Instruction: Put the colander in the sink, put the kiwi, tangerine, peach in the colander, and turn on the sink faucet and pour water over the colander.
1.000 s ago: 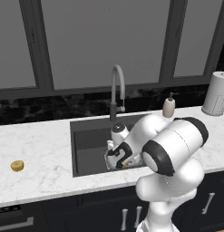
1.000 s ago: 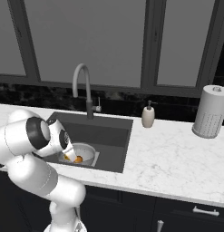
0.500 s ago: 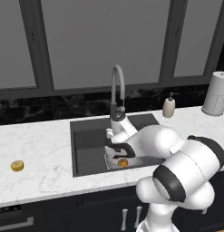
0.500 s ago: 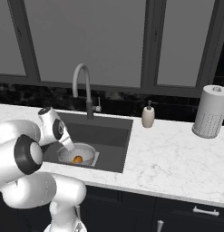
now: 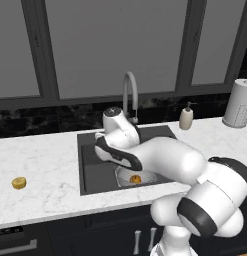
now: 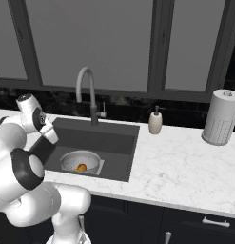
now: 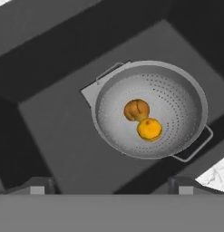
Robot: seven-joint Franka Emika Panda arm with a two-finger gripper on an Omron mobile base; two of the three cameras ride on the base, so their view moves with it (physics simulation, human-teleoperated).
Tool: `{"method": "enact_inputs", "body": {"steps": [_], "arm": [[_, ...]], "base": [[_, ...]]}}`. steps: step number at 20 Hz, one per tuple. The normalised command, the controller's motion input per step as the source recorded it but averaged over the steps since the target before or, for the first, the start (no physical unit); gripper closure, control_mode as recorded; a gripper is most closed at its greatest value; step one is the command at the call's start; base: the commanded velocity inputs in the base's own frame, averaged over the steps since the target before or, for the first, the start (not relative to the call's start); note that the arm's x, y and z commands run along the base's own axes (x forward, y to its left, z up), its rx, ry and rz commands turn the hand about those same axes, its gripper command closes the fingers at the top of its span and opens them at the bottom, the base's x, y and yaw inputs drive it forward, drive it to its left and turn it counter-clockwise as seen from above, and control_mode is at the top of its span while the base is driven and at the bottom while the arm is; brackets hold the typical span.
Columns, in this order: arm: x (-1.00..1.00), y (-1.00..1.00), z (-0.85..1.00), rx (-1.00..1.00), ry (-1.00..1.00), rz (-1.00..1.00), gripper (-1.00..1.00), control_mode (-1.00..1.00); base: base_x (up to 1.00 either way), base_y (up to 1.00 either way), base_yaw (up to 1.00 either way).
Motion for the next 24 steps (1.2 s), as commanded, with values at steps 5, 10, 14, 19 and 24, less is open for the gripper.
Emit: {"method": "enact_inputs", "body": {"steps": [5,10,14,19,24], "arm": [[-0.27,1.0,0.44,0.0,0.18,0.28,-1.0,-1.0],[-0.43,1.0,0.14,0.0,0.15,0.31,-1.0,-1.0],[-0.44,1.0,0.01,0.0,0.14,0.31,-1.0,-1.0],[-0.26,0.86,0.0,0.04,0.02,0.27,-1.0,-1.0],[-0.11,0.59,-0.07,0.05,-0.01,0.24,-1.0,-1.0]], "base": [[0.0,0.0,0.0],[0.0,0.0,0.0],[0.0,0.0,0.0],[0.0,0.0,0.0],[0.0,0.0,0.0]]}}
